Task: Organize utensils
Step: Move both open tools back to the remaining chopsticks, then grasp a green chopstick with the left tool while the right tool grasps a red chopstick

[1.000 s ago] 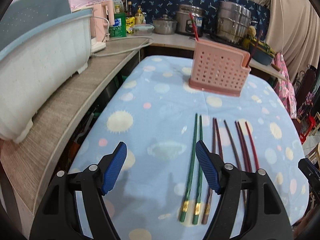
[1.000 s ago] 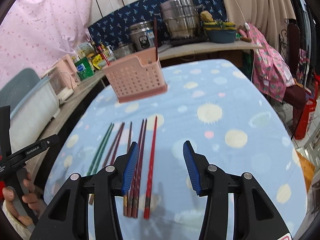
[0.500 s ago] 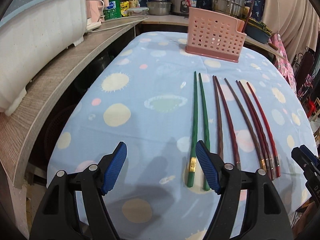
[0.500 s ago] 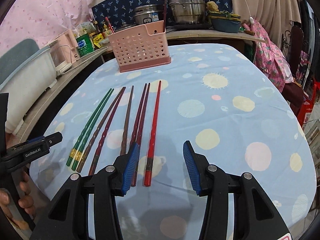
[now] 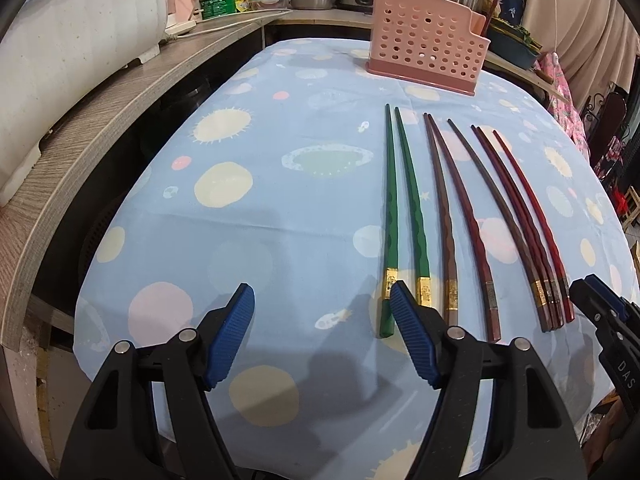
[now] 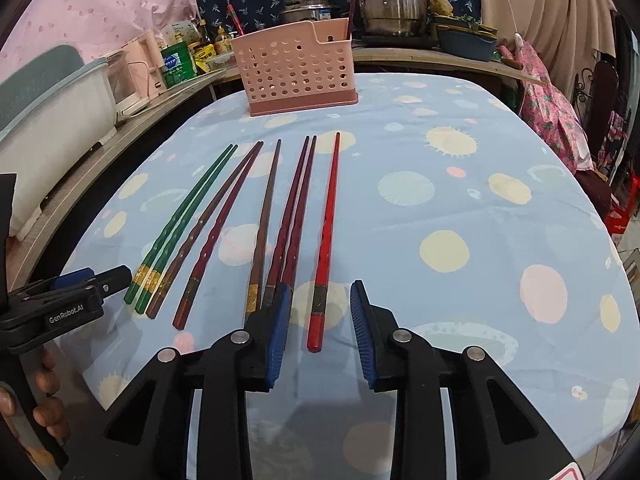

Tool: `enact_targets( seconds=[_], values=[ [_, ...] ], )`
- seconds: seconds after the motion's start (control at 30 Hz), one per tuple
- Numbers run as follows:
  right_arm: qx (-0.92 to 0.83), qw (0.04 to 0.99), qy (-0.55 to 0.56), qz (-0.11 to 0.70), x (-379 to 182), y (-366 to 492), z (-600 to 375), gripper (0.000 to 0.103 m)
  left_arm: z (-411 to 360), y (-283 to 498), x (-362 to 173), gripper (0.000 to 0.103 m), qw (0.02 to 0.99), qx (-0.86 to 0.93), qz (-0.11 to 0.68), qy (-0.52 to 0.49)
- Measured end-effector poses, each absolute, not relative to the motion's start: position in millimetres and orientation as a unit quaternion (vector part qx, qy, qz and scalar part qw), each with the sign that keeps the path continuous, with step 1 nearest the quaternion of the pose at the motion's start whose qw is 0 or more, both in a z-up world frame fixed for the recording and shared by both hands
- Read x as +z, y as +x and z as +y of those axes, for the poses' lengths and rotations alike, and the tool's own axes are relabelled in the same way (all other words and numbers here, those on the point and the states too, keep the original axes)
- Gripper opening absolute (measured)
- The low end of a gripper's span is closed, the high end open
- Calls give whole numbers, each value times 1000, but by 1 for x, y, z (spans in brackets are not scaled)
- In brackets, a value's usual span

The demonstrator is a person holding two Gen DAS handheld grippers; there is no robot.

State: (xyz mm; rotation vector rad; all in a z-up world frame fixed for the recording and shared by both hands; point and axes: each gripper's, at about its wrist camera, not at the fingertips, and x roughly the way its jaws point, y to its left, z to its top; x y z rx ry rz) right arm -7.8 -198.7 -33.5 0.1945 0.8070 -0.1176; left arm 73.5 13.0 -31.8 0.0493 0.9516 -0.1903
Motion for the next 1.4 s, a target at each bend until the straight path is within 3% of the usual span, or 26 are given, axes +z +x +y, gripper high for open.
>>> enact_targets(
  seconds=[0.53, 0.67, 0.93, 1.27, 1.4],
  values=[
    [-59, 908, 94, 404, -45, -7, -202, 13, 6, 76, -40, 65, 883, -90, 460, 37],
    [-62, 908, 98, 404, -45, -8, -207, 6, 7, 76, -40, 65, 884, -88, 458, 39],
    [-67, 908, 101, 401, -45, -10, -211, 6, 14, 79, -39, 48, 885, -79, 457, 36],
    [-77, 907, 106, 399, -45, -14, -221, 7, 20, 83, -36, 18, 882, -70, 464, 36],
    [-81, 907, 111, 397, -43, -16, -226, 7, 23, 86, -36, 15, 879, -73, 470, 31]
  ],
)
